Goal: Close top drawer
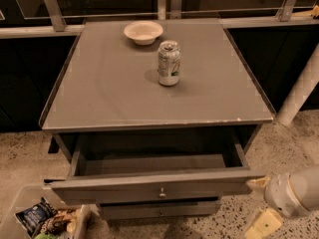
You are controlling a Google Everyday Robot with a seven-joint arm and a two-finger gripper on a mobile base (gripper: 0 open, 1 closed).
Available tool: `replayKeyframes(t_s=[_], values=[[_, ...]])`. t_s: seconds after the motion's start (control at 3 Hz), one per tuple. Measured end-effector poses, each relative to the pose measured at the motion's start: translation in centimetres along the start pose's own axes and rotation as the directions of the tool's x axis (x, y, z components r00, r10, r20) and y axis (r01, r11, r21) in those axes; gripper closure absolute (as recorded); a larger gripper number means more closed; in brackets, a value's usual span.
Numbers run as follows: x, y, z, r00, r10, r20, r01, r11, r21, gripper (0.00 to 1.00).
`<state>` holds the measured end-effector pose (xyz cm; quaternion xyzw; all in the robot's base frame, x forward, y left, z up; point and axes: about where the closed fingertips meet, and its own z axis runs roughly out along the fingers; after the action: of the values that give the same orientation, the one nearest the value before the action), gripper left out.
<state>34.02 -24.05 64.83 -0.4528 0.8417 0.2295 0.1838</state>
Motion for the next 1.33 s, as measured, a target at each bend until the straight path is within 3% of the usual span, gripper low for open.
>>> replayKeyframes(t_s=[0.33, 0.67, 1.33], values=[[-1.1, -3.7, 0.1, 0.999, 0.032, -0.026, -0.033, 0.9995, -0.005, 0.00], [-2.6, -5.9, -0.2, 0.999, 0.040, -0.024, -0.040, 0.9992, 0.006, 0.00], [-3.8, -6.8, -2.3, 0.997, 0.011, 0.078, -0.015, 0.9986, 0.051, 0.00]])
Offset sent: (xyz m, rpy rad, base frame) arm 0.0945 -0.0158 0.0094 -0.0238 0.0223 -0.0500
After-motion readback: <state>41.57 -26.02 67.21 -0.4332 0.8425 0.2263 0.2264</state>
